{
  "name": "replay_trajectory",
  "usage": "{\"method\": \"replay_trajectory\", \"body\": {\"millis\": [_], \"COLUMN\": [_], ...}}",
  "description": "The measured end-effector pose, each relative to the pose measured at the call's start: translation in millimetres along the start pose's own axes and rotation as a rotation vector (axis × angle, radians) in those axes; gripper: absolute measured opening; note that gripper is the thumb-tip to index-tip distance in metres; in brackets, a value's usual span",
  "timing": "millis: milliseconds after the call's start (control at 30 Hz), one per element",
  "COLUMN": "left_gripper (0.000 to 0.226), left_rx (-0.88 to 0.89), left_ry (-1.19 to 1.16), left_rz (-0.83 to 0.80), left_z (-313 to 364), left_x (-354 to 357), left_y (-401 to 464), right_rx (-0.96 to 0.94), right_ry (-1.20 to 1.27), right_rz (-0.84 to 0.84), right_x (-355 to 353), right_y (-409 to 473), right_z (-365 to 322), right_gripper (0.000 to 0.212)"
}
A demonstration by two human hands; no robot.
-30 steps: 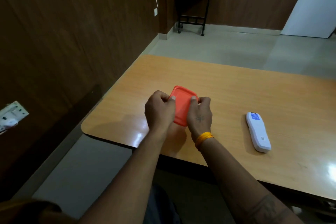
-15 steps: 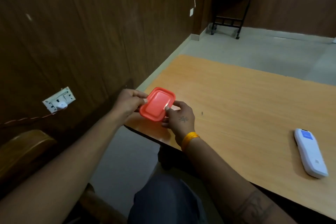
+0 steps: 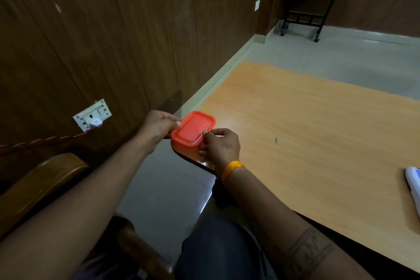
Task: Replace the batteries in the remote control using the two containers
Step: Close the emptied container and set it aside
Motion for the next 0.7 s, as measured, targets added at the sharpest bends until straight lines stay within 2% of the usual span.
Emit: {"method": "replay_trajectory", "body": {"millis": [67,200,333,533,700], "left_gripper": [0.006,0.014,0.021,0.015,0.012], "left_rx": [0.002,0.076,0.198,0.304,0.286], "left_ry": [-0.008,0.026,0.006,-0.218,-0.339], "left_rz": [0.04,0.189,0.253,0.094,-0.08], "left_z": [-0.8,7.6,29.5,71.0,94.9], "left_x": [-1.4,-11.5,-16.3,32.8,109.8], "left_y": [-0.6,-8.5,-28.9,-85.0,-123.5], "right_rx": [-0.012,-0.061,-0.142,-0.184,-0.217], "right_ry": [-0.003,-0.046,0.017,0.132,0.108], "right_rz": [0.026,0.096,0.106,0.063,0.162], "right_x": [-3.0,-21.0,-44.3,-91.1,-165.0], "right_y": [-0.6,-5.7,-15.9,-40.4,-54.2], "right_z": [-0.5,-12.3,-35.2,-67.7,-77.5], "right_gripper": [0.021,0.019,0.016,0.02,0.021]}}
Point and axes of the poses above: each hand's wrist, its own y-axis towards the middle knuckle, its own x-axis out of the palm, z = x × y, the point moved 6 cm from there along y, towards the middle knuckle, and after that the axes turned 1 degree about z, right-handed, at the moved point
